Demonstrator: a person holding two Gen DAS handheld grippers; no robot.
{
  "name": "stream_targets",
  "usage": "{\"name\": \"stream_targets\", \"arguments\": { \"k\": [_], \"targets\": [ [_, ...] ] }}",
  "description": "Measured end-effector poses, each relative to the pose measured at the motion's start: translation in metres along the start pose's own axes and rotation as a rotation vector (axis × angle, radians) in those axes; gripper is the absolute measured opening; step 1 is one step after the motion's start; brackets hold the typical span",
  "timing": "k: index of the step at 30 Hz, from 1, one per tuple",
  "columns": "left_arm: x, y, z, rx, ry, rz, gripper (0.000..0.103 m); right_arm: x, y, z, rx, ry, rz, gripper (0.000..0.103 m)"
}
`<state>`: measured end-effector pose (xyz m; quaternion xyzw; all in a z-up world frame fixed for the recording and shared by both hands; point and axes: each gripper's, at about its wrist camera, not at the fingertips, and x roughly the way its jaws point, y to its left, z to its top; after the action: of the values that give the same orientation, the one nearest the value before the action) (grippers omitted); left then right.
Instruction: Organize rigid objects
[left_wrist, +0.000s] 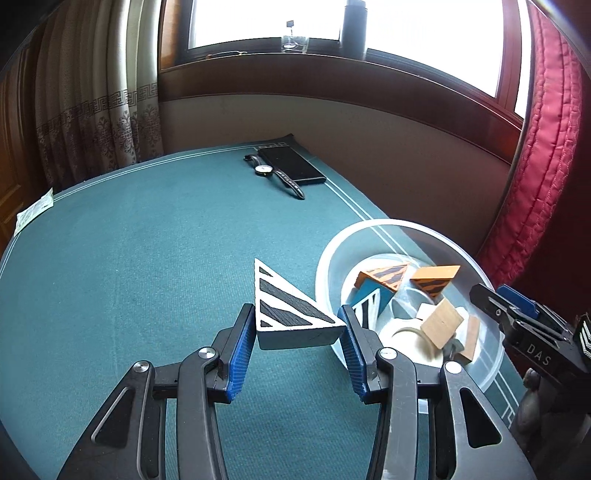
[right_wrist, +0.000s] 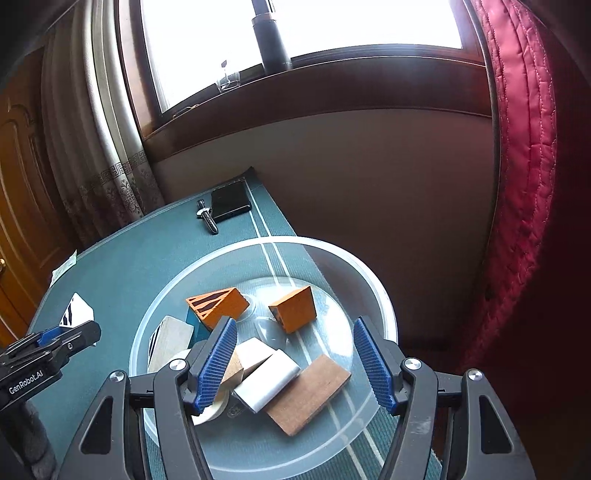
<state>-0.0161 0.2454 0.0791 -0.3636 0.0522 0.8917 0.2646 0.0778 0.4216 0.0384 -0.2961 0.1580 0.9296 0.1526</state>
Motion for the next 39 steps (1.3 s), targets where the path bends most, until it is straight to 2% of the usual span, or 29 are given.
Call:
{"name": "stream_targets", "arguments": {
  "k": [9, 15, 16, 18, 19, 20, 28, 34, 39],
  "targets": [
    [0.009, -0.037, 0.013, 0.059, 0.004, -0.079, 0.046, -0.004, -0.01, -0.002, 0.001, -0.017, -0.01, 0.069],
    [0.02, -0.055, 0.024, 0.058, 0.011, -0.156, 0.046, -0.004, -0.021, -0.002, 0.036, -0.018, -0.018, 0.069],
    [0.022, -0.057, 0.025, 0.053, 0.008, -0.172, 0.047, -0.003, -0.023, -0.001, 0.041, -0.018, -0.019, 0.069],
    [0.026, -0.06, 0.027, 0.055, 0.017, -0.185, 0.056, -0.003, -0.026, -0.001, 0.051, -0.018, -0.019, 0.069],
    [0.027, -0.06, 0.026, 0.054, 0.019, -0.18, 0.068, -0.004, -0.027, -0.001, 0.055, -0.018, -0.019, 0.069],
    [0.028, -0.059, 0.025, 0.048, 0.013, -0.171, 0.071, -0.004, -0.029, -0.001, 0.059, -0.019, -0.018, 0.069],
    [0.032, -0.04, 0.016, 0.029, 0.024, -0.108, 0.071, -0.002, -0.032, -0.003, 0.075, -0.012, -0.009, 0.069],
    [0.023, -0.028, 0.006, 0.023, 0.033, -0.097, 0.071, -0.002, -0.032, -0.004, 0.077, -0.009, -0.006, 0.069],
    [0.017, -0.019, -0.008, 0.04, 0.051, -0.054, 0.071, -0.003, -0.03, -0.005, 0.075, -0.008, 0.001, 0.069]
  ]
}}
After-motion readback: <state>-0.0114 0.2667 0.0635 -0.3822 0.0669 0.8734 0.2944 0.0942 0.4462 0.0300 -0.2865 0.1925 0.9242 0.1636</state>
